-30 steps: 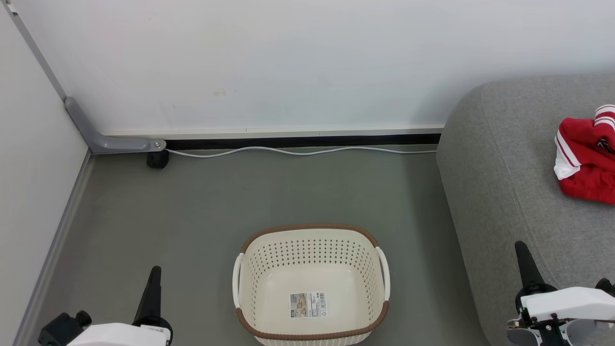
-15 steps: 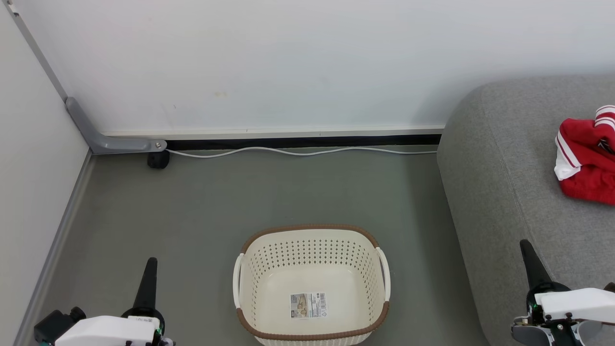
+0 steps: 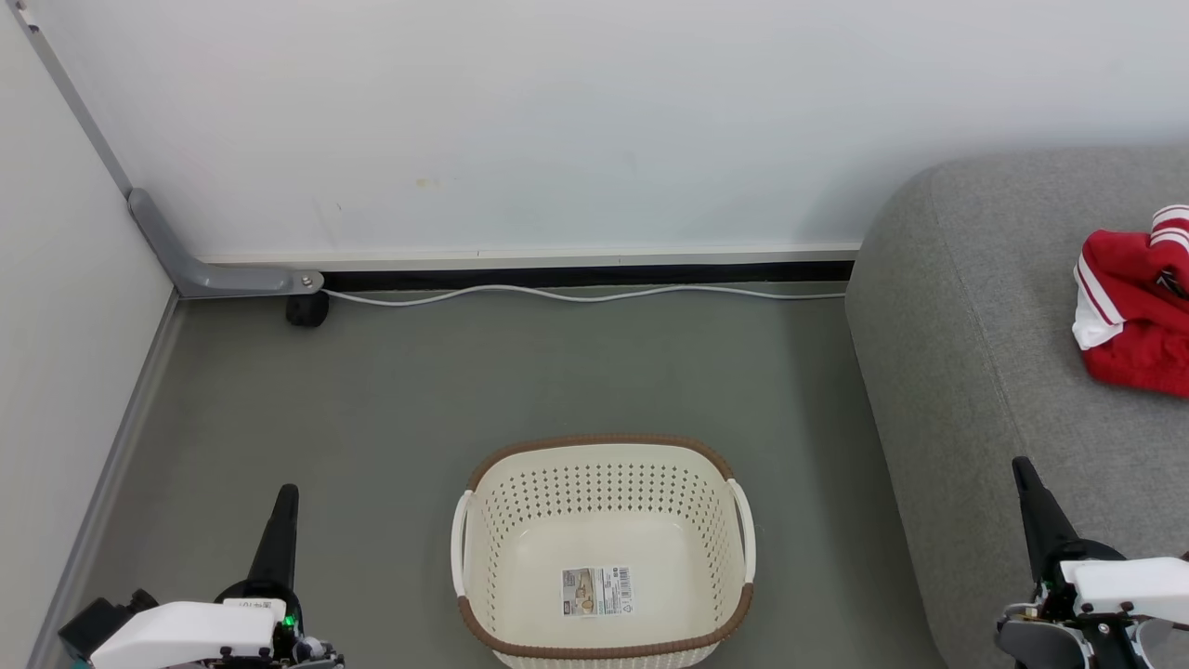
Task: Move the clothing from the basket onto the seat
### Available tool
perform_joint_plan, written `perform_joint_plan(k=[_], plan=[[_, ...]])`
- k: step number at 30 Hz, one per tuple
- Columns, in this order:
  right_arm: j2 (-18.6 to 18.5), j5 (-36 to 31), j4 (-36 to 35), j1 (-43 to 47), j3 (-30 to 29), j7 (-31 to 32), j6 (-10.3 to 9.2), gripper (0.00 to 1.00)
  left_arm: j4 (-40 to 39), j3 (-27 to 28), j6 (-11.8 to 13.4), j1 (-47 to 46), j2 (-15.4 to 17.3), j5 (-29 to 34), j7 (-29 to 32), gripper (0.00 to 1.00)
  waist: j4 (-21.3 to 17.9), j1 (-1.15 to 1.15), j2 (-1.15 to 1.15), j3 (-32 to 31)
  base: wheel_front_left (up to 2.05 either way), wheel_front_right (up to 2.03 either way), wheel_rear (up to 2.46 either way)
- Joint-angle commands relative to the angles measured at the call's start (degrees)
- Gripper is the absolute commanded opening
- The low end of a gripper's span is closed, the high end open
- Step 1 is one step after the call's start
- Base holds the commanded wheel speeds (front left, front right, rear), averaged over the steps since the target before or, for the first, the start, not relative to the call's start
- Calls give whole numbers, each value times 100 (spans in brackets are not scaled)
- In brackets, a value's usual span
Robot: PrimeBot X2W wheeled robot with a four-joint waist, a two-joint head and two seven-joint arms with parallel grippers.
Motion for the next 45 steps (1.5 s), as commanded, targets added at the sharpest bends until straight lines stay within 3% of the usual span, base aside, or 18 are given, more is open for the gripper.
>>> perform_joint_plan(k=[1, 16, 45], plan=[[-58, 201, -209, -108, 52, 96, 23, 0, -180, 196, -6, -332, 75, -192, 52, 0, 1, 0, 0, -1, 0, 0, 0], [-48, 1068, -360, -86, -72, 340, 25, 0, -224, 302, -7, -440, 80, -1099, 302, 0, 9, 0, 0, -10, 0, 0, 0], [-48, 1069, -360, -86, -71, 339, 25, 0, -224, 323, -7, -441, 65, -1081, 319, 0, 9, 0, 0, -10, 0, 0, 0]])
